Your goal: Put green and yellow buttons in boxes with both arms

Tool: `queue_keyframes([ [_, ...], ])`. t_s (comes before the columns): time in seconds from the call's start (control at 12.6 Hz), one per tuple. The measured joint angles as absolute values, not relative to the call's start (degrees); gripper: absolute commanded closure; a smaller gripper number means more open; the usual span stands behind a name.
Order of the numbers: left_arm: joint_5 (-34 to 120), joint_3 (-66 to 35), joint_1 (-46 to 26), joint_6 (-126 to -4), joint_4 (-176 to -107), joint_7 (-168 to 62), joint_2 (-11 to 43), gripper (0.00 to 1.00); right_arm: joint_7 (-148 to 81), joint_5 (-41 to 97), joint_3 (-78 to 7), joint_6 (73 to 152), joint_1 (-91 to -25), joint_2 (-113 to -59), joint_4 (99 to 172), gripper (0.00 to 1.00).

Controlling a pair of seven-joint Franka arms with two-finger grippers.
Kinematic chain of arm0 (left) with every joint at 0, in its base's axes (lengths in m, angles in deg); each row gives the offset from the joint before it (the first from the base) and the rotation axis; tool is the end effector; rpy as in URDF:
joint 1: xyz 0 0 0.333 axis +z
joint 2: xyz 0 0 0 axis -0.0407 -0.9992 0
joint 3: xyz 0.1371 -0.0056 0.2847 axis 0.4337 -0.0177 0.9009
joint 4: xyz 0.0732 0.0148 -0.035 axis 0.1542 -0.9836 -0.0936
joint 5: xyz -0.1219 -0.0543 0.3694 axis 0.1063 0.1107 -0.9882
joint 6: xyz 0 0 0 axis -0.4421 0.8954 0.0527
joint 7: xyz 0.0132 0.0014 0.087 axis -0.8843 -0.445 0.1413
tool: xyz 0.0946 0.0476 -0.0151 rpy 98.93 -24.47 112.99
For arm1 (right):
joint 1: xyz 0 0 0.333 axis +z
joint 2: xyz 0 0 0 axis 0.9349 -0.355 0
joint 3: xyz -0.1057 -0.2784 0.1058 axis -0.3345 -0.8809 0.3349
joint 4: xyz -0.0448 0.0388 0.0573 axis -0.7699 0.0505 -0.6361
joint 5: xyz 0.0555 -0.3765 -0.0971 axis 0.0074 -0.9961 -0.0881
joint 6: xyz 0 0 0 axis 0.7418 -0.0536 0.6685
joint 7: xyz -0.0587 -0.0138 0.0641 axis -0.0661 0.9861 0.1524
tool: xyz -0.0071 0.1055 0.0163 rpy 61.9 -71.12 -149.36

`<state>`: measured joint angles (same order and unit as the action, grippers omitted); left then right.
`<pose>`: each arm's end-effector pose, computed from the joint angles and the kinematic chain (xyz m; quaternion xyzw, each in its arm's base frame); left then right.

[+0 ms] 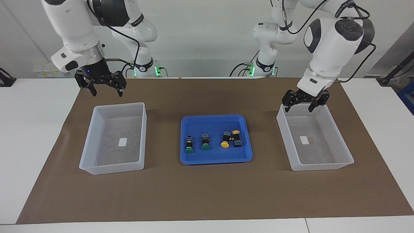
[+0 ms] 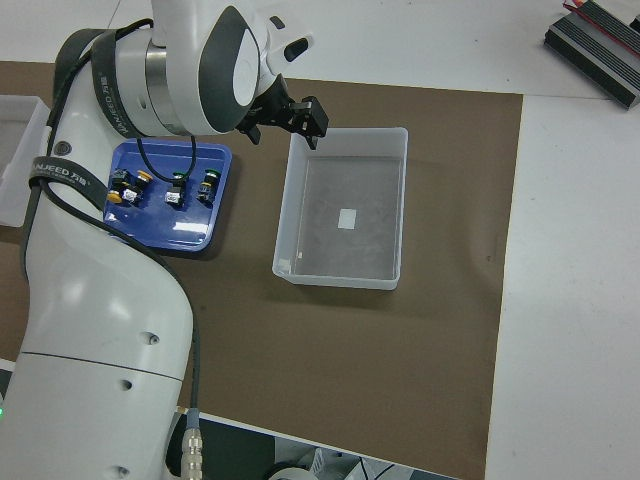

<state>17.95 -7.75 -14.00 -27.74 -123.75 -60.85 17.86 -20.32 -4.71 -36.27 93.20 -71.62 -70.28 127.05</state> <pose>0.5955 -0.1264 0.5497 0.9992 -0.0361 0.0169 0.0012 0.5645 0.0337 0.5994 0.9992 -0.0124 0.0329 0.0170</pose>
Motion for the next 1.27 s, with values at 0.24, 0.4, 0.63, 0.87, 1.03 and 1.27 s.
queue_keyframes([
  [0.24, 19.2, -7.9, -17.4, -34.9, -128.0, -54.6, 16.8, 0.0, -18.9, -4.6, -36.2, 99.6, -68.7, -70.3, 131.0, 0.0],
  [0.4, 19.3, -8.0, -19.5, -40.5, -132.5, -51.0, 16.7, 0.0, -17.0, -4.6, -36.1, 102.5, -66.4, -71.0, 132.0, 0.01],
  [0.63, 20.7, -8.0, -21.0, -47.5, -136.8, -48.7, 16.6, 0.0, -14.8, -4.6, -36.1, 106.7, -62.8, -74.0, 132.4, 0.06],
  [0.87, 21.2, -8.0, -22.7, -51.2, -138.9, -46.4, 16.3, 0.0, -10.8, -4.9, -36.1, 111.3, -58.7, -78.0, 132.6, 0.07],
  [1.03, 21.2, -8.0, -25.8, -56.6, -140.0, -42.0, 13.6, 0.0, -8.4, -5.6, -36.1, 115.2, -55.9, -80.9, 132.6, 0.07],
  [1.27, 21.2, -8.1, -30.3, -65.2, -140.3, -38.0, 6.2, 0.0, -4.8, -6.7, -36.1, 119.1, -52.7, -85.0, 132.4, 0.09],
])
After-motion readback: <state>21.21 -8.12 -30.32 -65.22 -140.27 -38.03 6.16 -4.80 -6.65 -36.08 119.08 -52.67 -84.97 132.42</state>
